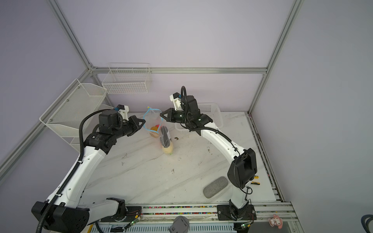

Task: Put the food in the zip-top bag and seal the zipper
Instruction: 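Lift the bag by its zipper edges with both grippers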

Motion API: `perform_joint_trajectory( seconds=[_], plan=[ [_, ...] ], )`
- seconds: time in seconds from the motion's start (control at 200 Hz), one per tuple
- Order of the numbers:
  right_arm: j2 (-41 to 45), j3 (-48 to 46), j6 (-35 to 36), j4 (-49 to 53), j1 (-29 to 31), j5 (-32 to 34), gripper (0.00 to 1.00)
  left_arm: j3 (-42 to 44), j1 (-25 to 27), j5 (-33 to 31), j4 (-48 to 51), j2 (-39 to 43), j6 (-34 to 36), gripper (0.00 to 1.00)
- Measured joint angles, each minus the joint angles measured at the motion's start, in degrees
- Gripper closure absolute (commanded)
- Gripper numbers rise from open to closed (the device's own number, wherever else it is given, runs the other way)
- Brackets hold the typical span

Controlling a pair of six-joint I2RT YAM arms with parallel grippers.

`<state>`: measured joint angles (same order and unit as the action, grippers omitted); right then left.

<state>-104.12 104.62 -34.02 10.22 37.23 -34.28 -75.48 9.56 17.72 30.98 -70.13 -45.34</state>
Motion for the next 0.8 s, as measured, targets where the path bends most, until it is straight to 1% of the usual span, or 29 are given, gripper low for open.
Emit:
perform_joint_trajectory(
  seconds=[0.2,0.36,0.485,0.565,0.8],
  plan=[
    [-1.5,4.9,1.7,2.5,0.6,0.1,0.92,-1.0,0.5,0.0,0.4,-0.1,-1.2,1.0],
    [-2.8,6.1,2.5,3.6,1.5,0.0,0.91,-1.9,2.7,0.0,-0.2,-0.5,-3.1,1.0],
    [-3.3,6.1,2.9,4.3,1.9,0.0,0.89,-1.9,4.4,-0.4,-0.1,-1.1,-3.6,1.0],
    [-3.3,5.5,3.1,4.2,2.0,-0.1,0.89,-1.9,5.0,-0.8,-0.1,-1.5,-3.7,1.0],
    [-3.4,4.0,3.1,2.8,2.0,-0.8,0.88,-1.9,5.3,-2.0,-0.1,-1.5,-3.6,1.0]
  ],
)
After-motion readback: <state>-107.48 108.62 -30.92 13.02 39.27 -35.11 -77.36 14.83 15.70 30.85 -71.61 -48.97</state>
